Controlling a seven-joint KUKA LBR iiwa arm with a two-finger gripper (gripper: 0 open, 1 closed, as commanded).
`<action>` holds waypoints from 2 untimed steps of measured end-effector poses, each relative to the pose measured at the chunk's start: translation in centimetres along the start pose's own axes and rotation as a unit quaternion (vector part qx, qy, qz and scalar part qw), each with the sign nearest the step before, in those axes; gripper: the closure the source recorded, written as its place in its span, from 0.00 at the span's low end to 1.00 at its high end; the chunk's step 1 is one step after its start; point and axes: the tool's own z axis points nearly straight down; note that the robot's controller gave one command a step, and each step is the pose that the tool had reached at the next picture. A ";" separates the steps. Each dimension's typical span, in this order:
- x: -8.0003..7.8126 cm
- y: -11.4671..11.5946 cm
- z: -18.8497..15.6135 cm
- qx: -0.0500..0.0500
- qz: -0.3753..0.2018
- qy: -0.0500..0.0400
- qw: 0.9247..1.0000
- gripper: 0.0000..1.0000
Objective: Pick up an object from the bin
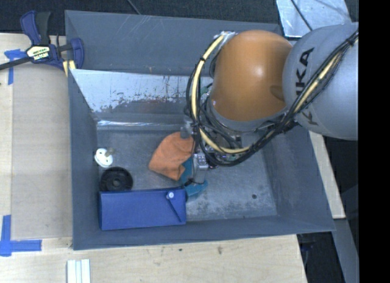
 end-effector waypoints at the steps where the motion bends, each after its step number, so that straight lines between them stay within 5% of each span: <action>1: -0.2 -0.1 -0.5 -0.001 0.001 -0.004 1.000 0.00; 2: -4.4 0.9 4.6 -0.001 -0.005 -0.009 1.000 0.00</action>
Offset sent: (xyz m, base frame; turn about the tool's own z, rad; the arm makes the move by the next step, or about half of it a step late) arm 0.0825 0.0195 -0.1115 -0.0270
